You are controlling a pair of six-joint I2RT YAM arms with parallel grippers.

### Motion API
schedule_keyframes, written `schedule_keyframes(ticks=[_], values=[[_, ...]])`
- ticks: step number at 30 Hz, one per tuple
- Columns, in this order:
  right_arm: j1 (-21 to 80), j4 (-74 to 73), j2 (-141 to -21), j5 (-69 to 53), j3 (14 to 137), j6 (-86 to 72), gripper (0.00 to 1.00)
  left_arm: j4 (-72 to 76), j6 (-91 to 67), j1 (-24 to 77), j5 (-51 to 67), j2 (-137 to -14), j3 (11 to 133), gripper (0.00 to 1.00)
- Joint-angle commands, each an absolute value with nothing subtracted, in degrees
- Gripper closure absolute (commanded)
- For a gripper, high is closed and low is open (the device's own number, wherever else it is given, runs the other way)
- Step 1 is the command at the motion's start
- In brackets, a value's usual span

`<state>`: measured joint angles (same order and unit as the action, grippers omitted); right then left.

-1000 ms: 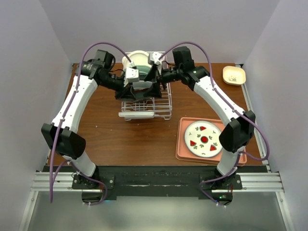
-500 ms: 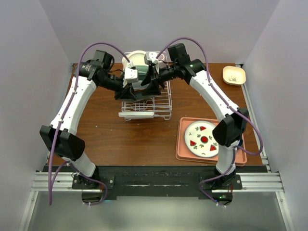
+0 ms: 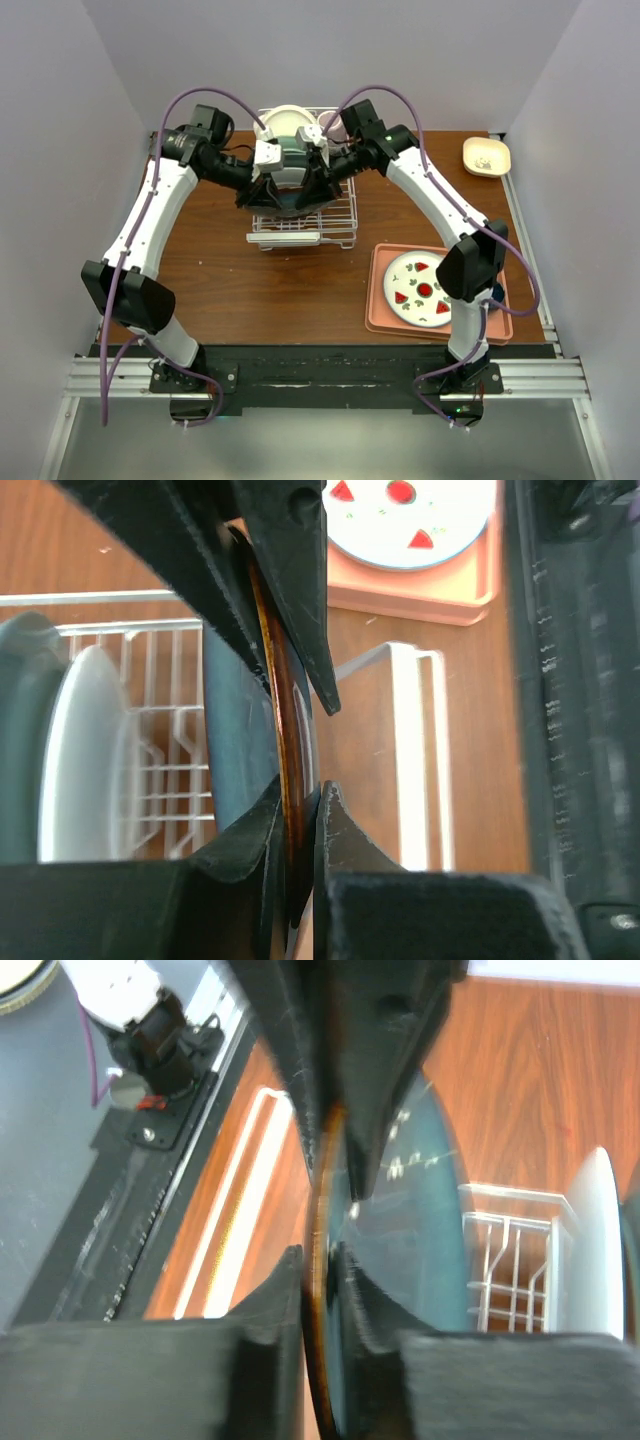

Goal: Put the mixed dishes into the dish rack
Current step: Pass the plate from the left arm to the right

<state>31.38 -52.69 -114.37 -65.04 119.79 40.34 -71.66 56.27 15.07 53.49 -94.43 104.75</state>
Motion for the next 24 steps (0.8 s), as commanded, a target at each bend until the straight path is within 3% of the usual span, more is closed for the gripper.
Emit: schedule_keyframes(ticks=[1,9,10,11,13,14,17,24], values=[[31.8,-48.0,-112.0,-62.5,119.5,34.8,1.00,-62.8,51.4,14.9,59.1,-87.9,105.0,1.00],[31.7,-42.6,-110.3,-63.5,120.3,33.2,1.00,-44.8,38.9,14.9,53.1,-76.9,96.1,0.98],[31.7,-42.1,-110.6,-63.6,120.7,32.5,1.00,-40.4,35.5,14.9,50.3,-74.8,95.1,0.89],[31.8,-41.5,-110.7,-64.0,121.1,32.4,1.00,-38.0,33.8,14.9,48.4,-73.8,94.1,0.67],[31.7,-40.6,-111.5,-64.9,122.6,31.2,1.00,-32.1,29.1,14.9,42.1,-71.4,91.2,0.48],[31.7,-39.4,-111.7,-65.2,123.0,30.7,1.00,-30.3,27.5,14.9,39.8,-70.8,89.7,0.34],[31.7,-36.2,-112.4,-65.9,123.1,28.1,1.00,-24.8,21.2,14.9,30.1,-69.9,88.1,0.21],[31.7,-29.8,-113.7,-66.3,122.6,22.0,1.00,-18.8,12.0,14.9,15.7,-70.8,84.7,0.17]])
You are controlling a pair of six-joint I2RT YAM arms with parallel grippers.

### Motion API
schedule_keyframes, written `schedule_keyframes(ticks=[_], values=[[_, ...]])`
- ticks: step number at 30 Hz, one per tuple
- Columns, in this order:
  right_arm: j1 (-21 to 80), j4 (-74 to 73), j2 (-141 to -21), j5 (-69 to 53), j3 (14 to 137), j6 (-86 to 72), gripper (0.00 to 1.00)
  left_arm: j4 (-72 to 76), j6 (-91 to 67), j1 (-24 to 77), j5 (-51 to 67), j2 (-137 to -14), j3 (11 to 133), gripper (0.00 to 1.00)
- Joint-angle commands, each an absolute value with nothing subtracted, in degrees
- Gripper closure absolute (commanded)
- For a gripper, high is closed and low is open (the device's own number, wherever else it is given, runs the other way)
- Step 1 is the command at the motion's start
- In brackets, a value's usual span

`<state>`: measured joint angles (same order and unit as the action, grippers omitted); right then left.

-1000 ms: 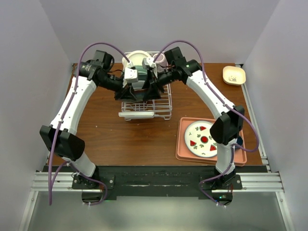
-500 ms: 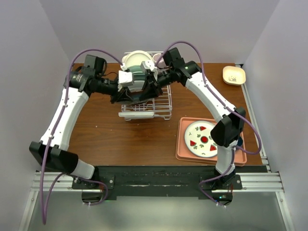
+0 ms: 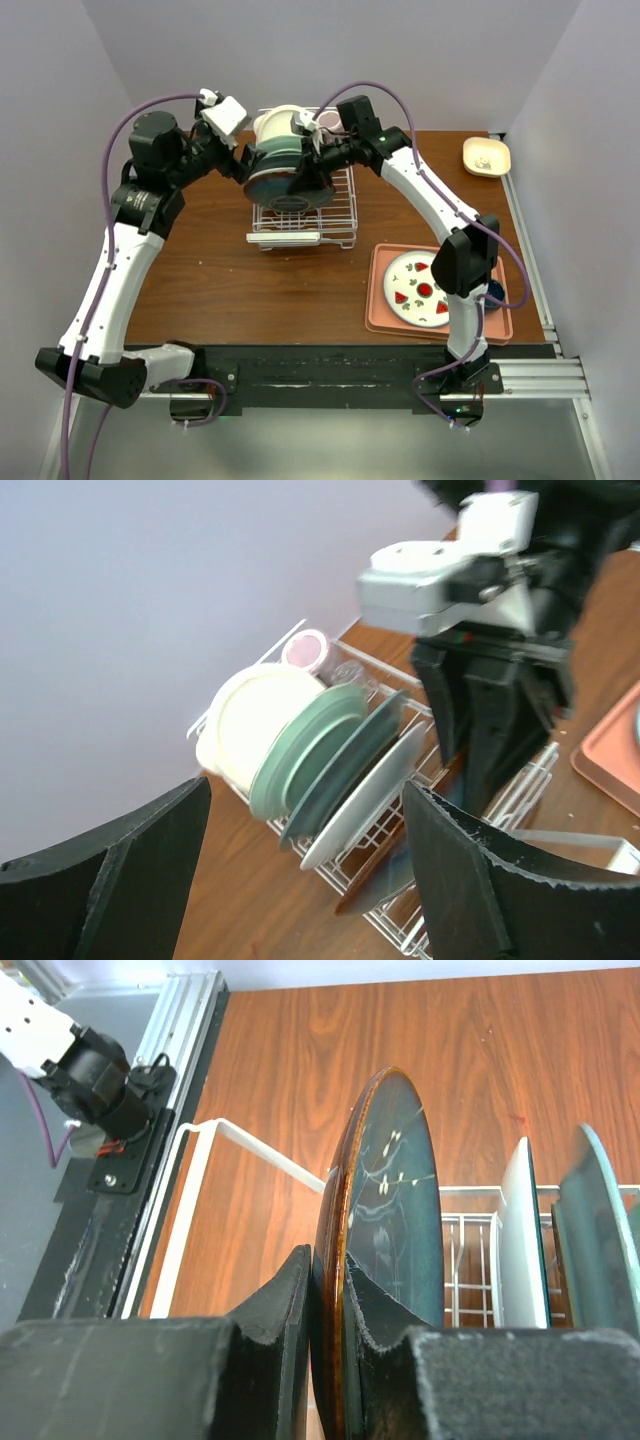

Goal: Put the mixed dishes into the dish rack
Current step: Pass the plate from the left arm to the right, then insert the plate into the dish rack

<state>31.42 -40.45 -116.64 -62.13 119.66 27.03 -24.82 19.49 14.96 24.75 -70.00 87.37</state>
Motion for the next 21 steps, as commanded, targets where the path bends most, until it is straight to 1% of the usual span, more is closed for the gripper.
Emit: schedule_keyframes(ticks=[1,10,21], values=[[31.6,-28.3,-113.8,-66.4,122.4,21.8,1.00,-18.3,11.9,14.9,15.4,-70.7,83.9,0.16],[31.5,-21.3,-116.3,-66.2,123.3,16.6,1.00,-16.0,9.5,14.9,12.6,-69.2,82.4,0.14],[30.0,-19.0,-120.5,-68.5,125.2,14.4,1.00,-15.9,6.2,14.9,9.0,-66.5,82.4,0.10]])
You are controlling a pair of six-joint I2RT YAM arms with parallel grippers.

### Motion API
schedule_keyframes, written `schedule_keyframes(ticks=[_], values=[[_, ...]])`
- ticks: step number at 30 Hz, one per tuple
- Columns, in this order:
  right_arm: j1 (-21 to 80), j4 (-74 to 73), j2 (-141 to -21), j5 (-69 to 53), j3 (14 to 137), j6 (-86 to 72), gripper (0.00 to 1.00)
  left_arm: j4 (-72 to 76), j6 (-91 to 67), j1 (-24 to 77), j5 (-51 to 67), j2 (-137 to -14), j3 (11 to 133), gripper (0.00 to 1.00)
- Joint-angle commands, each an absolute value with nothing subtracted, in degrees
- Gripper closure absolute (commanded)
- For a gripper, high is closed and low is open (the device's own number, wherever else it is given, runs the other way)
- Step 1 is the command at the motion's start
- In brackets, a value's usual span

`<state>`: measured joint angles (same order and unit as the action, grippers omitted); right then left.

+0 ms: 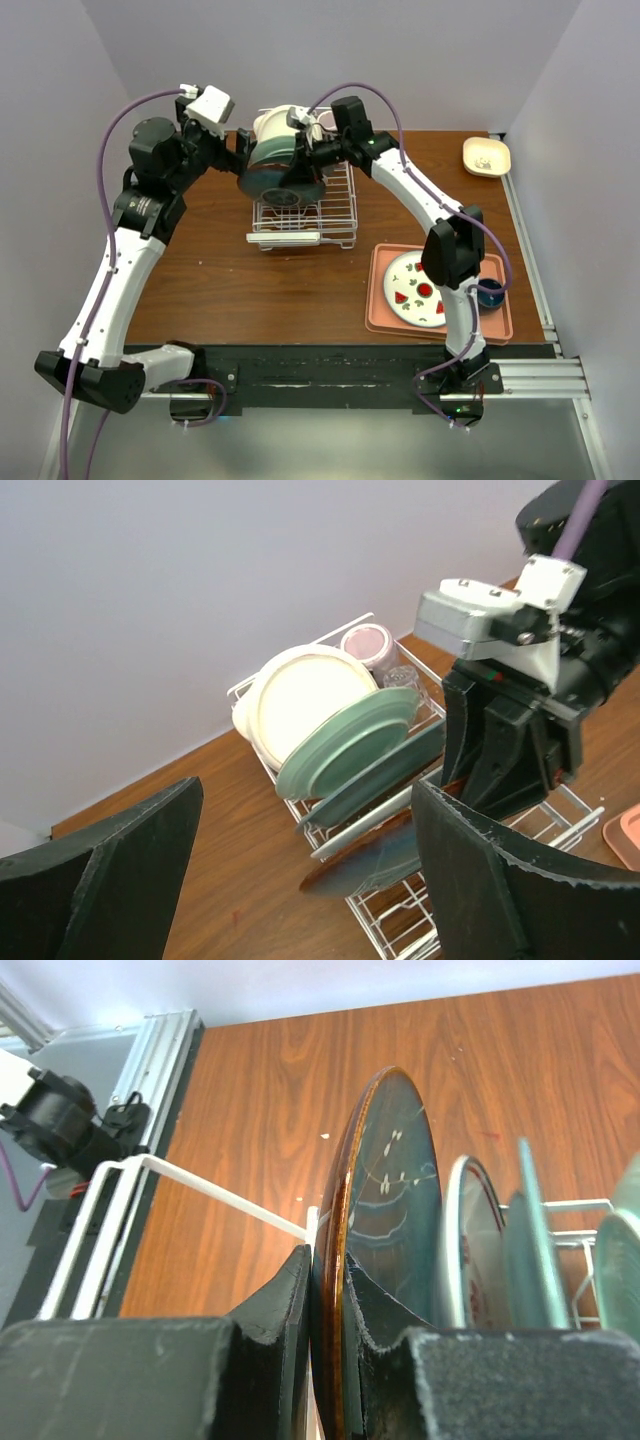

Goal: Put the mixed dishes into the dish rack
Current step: Insert the plate into the dish rack

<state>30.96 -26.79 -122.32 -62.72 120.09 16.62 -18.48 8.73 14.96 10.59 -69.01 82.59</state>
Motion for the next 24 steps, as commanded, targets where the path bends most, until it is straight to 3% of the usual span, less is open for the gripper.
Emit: schedule_keyframes(ticks=[1,17,18,19,21,23,24], values=[[29.8,-18.6,-120.9,-68.6,125.4,14.0,1.00,-16.1,6.2,14.9,9.1,-66.4,82.0,0.09],[28.2,-17.6,-122.2,-66.7,124.5,11.3,0.99,-18.2,5.6,14.9,10.5,-64.8,80.9,0.08],[28.1,-17.4,-122.4,-66.4,124.7,10.6,0.96,-18.3,5.6,14.9,10.6,-64.9,80.9,0.08],[28.0,-17.5,-122.6,-66.4,124.8,10.4,0.88,-18.2,5.6,14.9,10.7,-65.0,81.1,0.08],[28.0,-17.3,-122.9,-66.1,125.0,9.4,0.83,-18.4,5.6,14.9,11.2,-65.2,81.1,0.08],[28.0,-17.2,-123.5,-65.9,125.4,8.9,0.68,-18.4,5.4,14.9,11.6,-65.2,81.1,0.08],[28.0,-17.1,-123.5,-65.9,125.4,8.3,0.66,-18.5,5.2,14.9,11.9,-65.3,81.1,0.07]])
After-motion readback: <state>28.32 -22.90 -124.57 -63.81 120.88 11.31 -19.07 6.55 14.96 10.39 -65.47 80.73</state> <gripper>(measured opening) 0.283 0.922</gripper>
